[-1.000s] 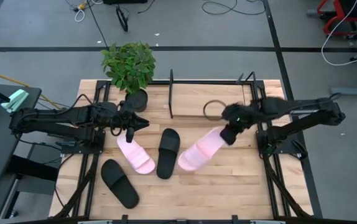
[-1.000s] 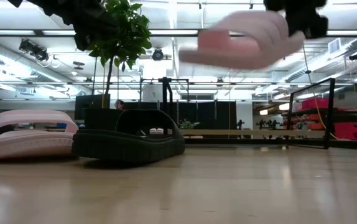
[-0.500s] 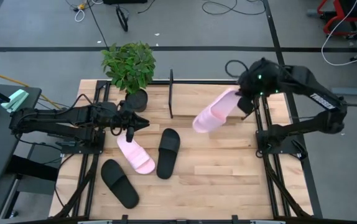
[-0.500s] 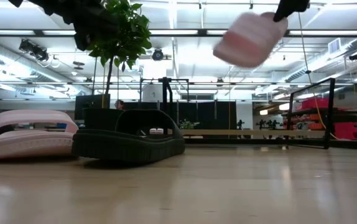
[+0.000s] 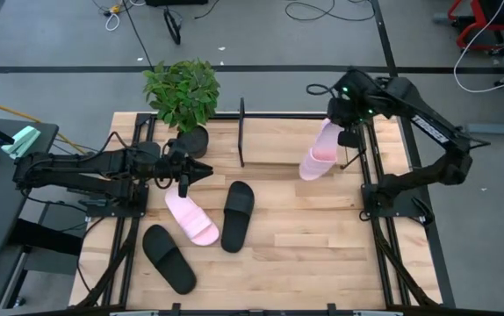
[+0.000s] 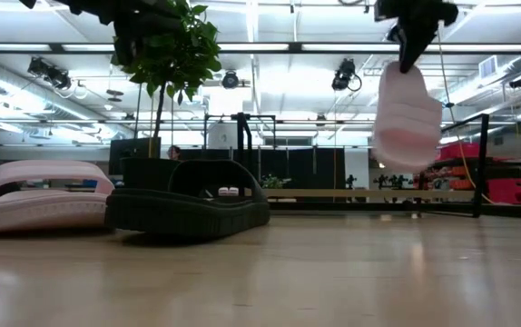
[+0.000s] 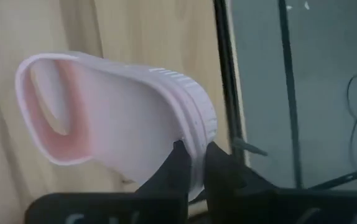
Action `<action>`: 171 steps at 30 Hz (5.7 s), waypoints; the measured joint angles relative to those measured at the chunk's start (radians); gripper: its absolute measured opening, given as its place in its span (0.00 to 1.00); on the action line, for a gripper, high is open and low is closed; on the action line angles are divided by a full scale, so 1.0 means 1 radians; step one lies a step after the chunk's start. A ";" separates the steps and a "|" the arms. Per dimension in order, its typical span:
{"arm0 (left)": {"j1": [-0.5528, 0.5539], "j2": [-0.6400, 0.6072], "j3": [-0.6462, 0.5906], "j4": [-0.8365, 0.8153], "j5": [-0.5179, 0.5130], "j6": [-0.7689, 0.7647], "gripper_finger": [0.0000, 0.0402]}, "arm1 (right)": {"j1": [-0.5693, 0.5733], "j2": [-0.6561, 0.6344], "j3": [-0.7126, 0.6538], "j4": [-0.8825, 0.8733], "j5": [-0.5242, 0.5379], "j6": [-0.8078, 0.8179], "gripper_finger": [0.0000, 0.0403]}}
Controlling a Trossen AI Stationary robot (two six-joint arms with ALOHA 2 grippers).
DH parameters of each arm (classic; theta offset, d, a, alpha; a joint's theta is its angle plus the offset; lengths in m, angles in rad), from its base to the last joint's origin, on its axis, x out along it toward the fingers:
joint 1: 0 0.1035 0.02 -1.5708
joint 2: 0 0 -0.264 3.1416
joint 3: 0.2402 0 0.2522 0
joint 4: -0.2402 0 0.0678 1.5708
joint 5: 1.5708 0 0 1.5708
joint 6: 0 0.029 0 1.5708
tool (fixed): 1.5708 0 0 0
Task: Pick and place slides into the shelf
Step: Put the right pink slide on the shelf, then put the pink slide on the shelf
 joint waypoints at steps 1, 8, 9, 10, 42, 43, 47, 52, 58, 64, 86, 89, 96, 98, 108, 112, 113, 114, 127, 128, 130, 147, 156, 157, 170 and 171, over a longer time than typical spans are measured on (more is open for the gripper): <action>0.000 0.000 0.000 0.000 0.000 -0.014 0.22 | -0.009 0.013 0.000 -0.001 0.005 -0.043 0.06; -0.005 0.028 0.000 0.007 0.000 -0.095 0.23 | -0.082 0.067 0.000 -0.013 0.066 -0.222 0.06; -0.011 0.038 0.000 0.009 -0.001 -0.097 0.23 | -0.096 0.071 0.000 -0.012 0.066 -0.237 0.06; -0.018 0.050 0.000 0.013 -0.001 -0.097 0.23 | -0.110 0.074 0.000 -0.010 0.064 -0.251 0.06; -0.093 0.346 0.103 0.337 -0.066 0.179 0.16 | -0.251 0.266 0.000 0.027 -0.037 -0.310 0.06; -0.093 0.346 0.126 0.299 -0.076 0.204 0.15 | -0.252 0.268 -0.001 0.028 -0.033 -0.303 0.06; -0.093 0.346 0.221 0.134 -0.128 0.298 0.14 | -0.256 0.266 -0.001 0.048 0.035 -0.274 0.06; -0.093 0.346 0.268 0.080 -0.156 0.381 0.15 | -0.264 0.265 -0.001 0.052 0.088 -0.267 0.06; -0.093 0.346 0.278 0.080 -0.159 0.403 0.14 | -0.264 0.265 -0.001 0.051 0.095 -0.269 0.06; -0.093 0.346 0.278 0.081 -0.159 0.434 0.14 | -0.264 0.265 -0.001 0.052 0.102 -0.267 0.06; -0.093 0.346 0.278 0.082 -0.197 0.509 0.13 | -0.275 0.410 -0.001 0.107 0.230 -0.109 0.06; -0.093 0.346 0.278 0.082 -0.197 0.511 0.13 | -0.276 0.439 -0.001 0.128 0.232 -0.100 0.06; -0.089 0.346 0.277 0.082 -0.197 0.528 0.12 | -0.276 0.499 0.000 0.163 0.228 -0.095 0.06; -0.088 0.346 0.277 0.082 -0.197 0.534 0.13 | -0.276 0.512 0.000 0.162 0.224 -0.095 0.06; -0.082 0.346 0.277 0.081 -0.197 0.541 0.11 | -0.295 0.557 0.000 0.166 0.204 -0.096 0.06; -0.082 0.346 0.277 0.082 -0.197 0.541 0.11 | -0.312 0.561 0.000 0.187 0.196 -0.102 0.06; -0.082 0.346 0.277 0.082 -0.197 0.541 0.11 | -0.316 0.561 0.000 0.193 0.193 -0.102 0.06; -0.082 0.346 0.277 0.081 -0.197 0.539 0.10 | -0.321 0.561 0.000 0.197 0.193 -0.103 0.06; -0.082 0.346 0.277 0.081 -0.196 0.533 0.09 | -0.342 0.561 -0.001 0.198 0.149 -0.102 0.09; -0.082 0.346 0.277 0.081 -0.196 0.533 0.09 | -0.342 0.561 -0.001 0.196 0.149 -0.101 0.09; -0.082 0.346 0.277 0.081 -0.196 0.533 0.09 | -0.341 0.561 -0.001 0.197 0.148 -0.101 0.11; -0.082 0.346 0.277 0.081 -0.196 0.533 0.08 | -0.340 0.561 -0.001 0.174 0.124 -0.092 0.30; -0.082 0.346 0.277 0.068 -0.196 0.533 0.09 | -0.340 0.561 -0.001 0.173 0.124 -0.092 0.41; -0.082 0.346 0.277 0.064 -0.196 0.533 0.09 | -0.340 0.561 -0.001 0.172 0.124 -0.091 0.42; -0.082 0.346 0.277 0.030 -0.196 0.541 0.09 | -0.324 0.558 -0.001 -0.060 -0.057 0.003 0.35; -0.082 0.346 0.277 0.027 -0.196 0.541 0.09 | -0.321 0.558 -0.001 -0.062 -0.059 0.015 0.35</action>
